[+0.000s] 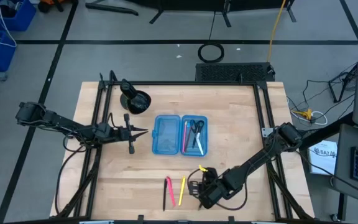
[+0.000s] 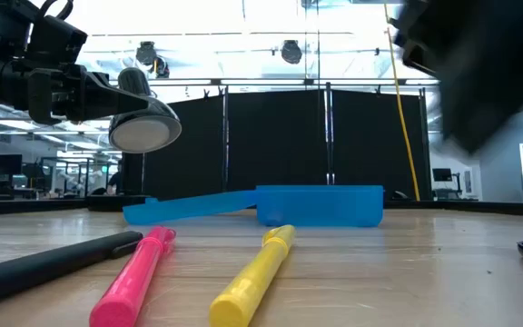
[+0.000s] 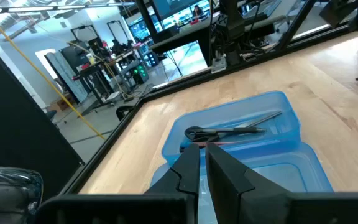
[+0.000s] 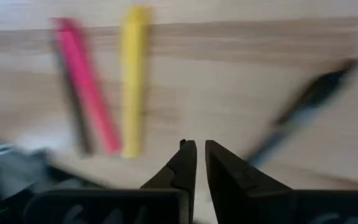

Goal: Pick & place school supplies into a supply box
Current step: Put the right black pen into the supply box

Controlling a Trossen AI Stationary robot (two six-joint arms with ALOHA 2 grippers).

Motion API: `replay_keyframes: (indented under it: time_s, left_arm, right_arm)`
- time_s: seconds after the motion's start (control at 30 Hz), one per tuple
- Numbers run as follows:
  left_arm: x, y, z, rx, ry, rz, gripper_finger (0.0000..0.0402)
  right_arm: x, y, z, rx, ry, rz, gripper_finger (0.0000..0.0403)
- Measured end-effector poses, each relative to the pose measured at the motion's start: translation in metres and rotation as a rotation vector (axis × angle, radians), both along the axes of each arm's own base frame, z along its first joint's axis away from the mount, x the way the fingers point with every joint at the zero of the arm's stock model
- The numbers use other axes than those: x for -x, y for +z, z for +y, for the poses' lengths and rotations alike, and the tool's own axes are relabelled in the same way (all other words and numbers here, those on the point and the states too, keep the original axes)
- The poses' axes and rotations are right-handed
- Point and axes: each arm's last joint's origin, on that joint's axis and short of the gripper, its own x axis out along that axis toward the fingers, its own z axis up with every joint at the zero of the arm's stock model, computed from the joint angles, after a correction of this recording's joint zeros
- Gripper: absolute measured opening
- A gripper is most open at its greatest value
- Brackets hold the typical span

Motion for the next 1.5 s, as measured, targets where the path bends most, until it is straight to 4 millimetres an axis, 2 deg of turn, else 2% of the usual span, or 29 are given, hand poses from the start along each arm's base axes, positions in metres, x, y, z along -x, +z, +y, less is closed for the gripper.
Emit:
replay_keyframes:
  time_s: [0.13, 0.3, 0.53, 0.77, 0.83, 0.93, 1.07, 1.2, 1.33, 1.4, 1.5]
  left_arm:
    - [0.000, 0.000, 0.000, -0.021, -0.001, 0.006, 0.0030]
    - [0.000, -0.001, 0.000, -0.028, 0.000, 0.013, 0.0030]
    - [0.000, -0.001, 0.000, -0.023, 0.000, 0.013, 0.0031]
    - [0.000, -0.001, 0.000, -0.019, 0.001, 0.019, 0.0031]
    - [0.000, -0.001, 0.000, -0.006, 0.001, 0.015, 0.0031]
    - [0.000, 0.001, 0.000, 0.056, 0.004, -0.021, 0.0031]
    - [0.000, 0.002, 0.000, 0.168, 0.013, -0.047, 0.0031]
    - [0.000, 0.002, 0.000, 0.297, 0.021, -0.070, 0.0031]
    - [0.000, 0.002, 0.000, 0.345, 0.022, -0.079, 0.0031]
    - [0.000, 0.002, 0.000, 0.344, 0.023, -0.079, 0.0031]
    - [0.000, 0.002, 0.000, 0.343, 0.026, -0.081, 0.0031]
  right_arm:
    - [-0.010, 0.009, 0.005, -0.007, 0.017, -0.157, 0.0028]
    - [-0.019, 0.018, 0.010, 0.159, 0.326, -0.337, 0.0024]
    - [-0.026, 0.019, -0.001, 0.374, 0.757, -0.389, 0.0004]
    - [-0.033, 0.016, -0.018, 0.383, 1.167, -0.423, 0.0001]
    - [-0.036, 0.015, -0.025, 0.366, 1.236, -0.436, 0.0001]
    - [-0.037, 0.015, -0.033, 0.384, 1.267, -0.398, 0.0000]
    - [-0.036, 0.033, -0.031, 0.444, 1.378, -0.348, 0.0000]
    - [-0.017, 0.054, -0.028, 0.552, 1.593, -0.125, 0.0000]
    - [-0.001, 0.075, -0.036, 0.616, 1.735, 0.095, 0.0000]
    - [0.003, 0.080, -0.040, 0.623, 1.774, 0.160, 0.0000]
    - [0.001, 0.082, -0.043, 0.634, 1.787, 0.167, 0.0000]
